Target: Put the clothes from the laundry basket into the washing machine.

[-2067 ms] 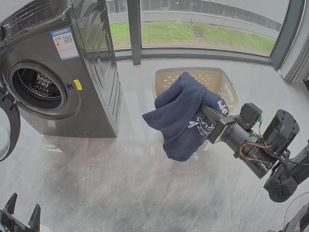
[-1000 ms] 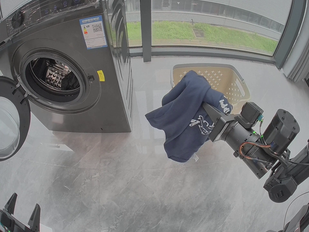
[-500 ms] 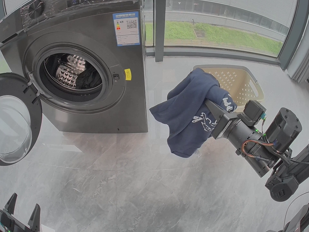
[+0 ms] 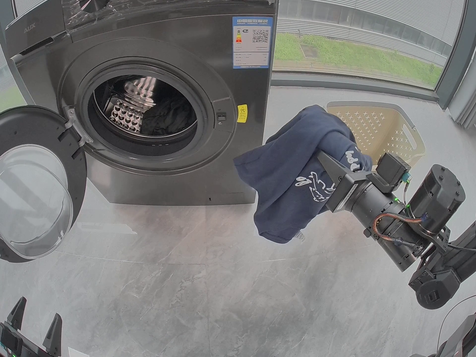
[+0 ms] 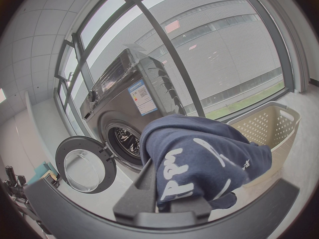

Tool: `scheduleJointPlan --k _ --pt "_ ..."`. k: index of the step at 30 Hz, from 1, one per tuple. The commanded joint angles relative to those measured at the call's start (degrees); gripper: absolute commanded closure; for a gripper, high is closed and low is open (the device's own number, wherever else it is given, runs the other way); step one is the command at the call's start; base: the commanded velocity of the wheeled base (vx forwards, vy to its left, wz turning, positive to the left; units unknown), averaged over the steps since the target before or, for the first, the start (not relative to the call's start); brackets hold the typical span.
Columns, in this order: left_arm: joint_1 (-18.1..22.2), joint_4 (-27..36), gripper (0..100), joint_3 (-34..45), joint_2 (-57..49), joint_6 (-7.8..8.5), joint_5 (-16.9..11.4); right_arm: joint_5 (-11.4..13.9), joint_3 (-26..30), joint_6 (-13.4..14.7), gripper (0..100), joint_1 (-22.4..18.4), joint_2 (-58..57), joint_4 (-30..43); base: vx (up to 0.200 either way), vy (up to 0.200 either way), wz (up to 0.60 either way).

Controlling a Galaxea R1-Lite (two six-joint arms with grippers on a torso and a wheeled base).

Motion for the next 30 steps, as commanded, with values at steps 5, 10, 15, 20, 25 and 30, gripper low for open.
scheduleJointPlan --k 5,10,15,20,25,30 --pt "0.0 0.0 0 0.8 -0.7 -0.02 0.0 0.0 -0.1 0.0 100 0.0 0.0 0.0 0.000 0.200 0.00" --pt "0.0 0.0 0 0.8 -0.7 -0.02 0.0 0.0 -0.2 0.0 100 0.1 -0.1 0.0 0.000 0.200 0.00" --pt "0.0 0.0 0 0.8 -0.7 -0.02 0.0 0.0 -0.2 -0.1 100 0.1 -0.2 0.1 0.000 0.120 0.00" --pt "0.0 0.0 0 0.8 -0.7 0.07 0.0 0.0 -0.2 -0.1 100 0.1 -0.1 0.1 -0.080 0.000 0.00" --pt "0.0 0.0 0 0.8 -0.7 0.07 0.0 0.0 -0.1 -0.1 100 0.0 -0.1 0.1 -0.200 0.000 0.00" --pt "0.0 0.0 0 0.8 -0.7 -0.02 0.1 0.0 0.0 -0.1 100 -0.1 -0.1 0.1 -0.120 0.000 0.00"
